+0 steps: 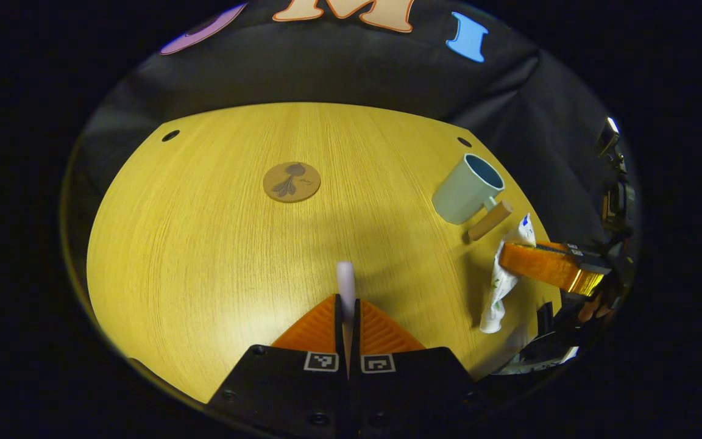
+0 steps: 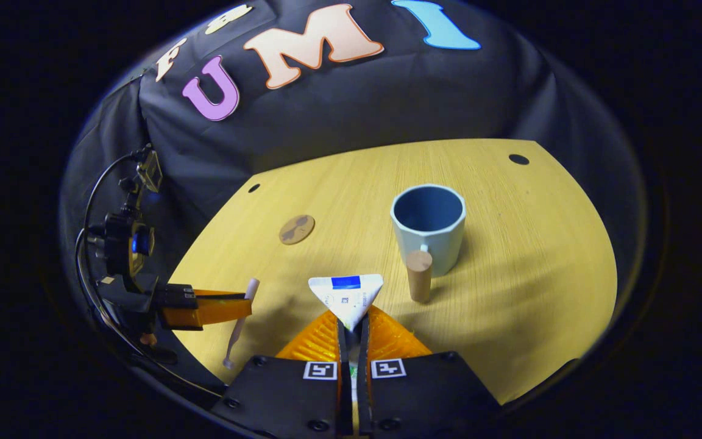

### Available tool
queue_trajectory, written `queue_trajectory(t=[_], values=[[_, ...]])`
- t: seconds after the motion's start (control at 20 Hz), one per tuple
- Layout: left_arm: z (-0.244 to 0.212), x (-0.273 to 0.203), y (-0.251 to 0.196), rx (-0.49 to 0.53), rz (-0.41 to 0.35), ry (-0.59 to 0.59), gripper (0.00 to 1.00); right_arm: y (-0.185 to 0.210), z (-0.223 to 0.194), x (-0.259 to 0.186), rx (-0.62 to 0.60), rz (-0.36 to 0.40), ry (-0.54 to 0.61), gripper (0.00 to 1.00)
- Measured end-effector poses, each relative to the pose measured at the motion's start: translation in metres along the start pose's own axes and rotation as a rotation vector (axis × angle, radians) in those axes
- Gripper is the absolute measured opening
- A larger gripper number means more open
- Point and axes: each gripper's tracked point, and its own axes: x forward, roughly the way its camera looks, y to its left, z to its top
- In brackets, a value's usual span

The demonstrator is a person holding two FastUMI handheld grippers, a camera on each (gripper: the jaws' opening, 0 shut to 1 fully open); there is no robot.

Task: Put the toothbrush and toothpaste on the desktop into the cup, then pick up the cup and place it on the coaster on the desktop.

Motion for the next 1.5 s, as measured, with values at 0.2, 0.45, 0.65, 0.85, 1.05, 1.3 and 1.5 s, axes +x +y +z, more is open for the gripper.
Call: queue_trajectory(t=[0.2,0.45,0.65,0.85,1.05,1.3,1.5], values=[[0.011,-0.012,-0.004,-0.008,-0.009,-0.046,0.00,-0.010,0.074,-0.007,0.014,-0.011,-0.147,0.06],[0.019,-0.028,-0.007,-0.024,-0.014,-0.087,0.00,-0.037,0.144,0.010,0.013,-0.061,-0.280,0.06],[0.023,-0.038,-0.009,-0.026,-0.007,-0.118,0.00,-0.055,0.171,0.028,0.017,-0.102,-0.342,0.06],[0.022,-0.044,-0.010,-0.018,-0.003,-0.130,0.00,-0.061,0.182,0.033,0.063,-0.103,-0.368,0.06],[0.030,-0.048,-0.015,-0.018,-0.016,-0.132,0.01,-0.066,0.206,0.029,0.076,-0.102,-0.444,0.06],[0.039,-0.051,-0.019,-0.016,-0.023,-0.146,0.00,-0.096,0.188,0.061,0.051,-0.178,-0.379,0.06],[0.057,-0.045,-0.025,-0.012,-0.040,-0.169,0.00,-0.101,0.158,0.083,0.057,-0.194,-0.295,0.05]])
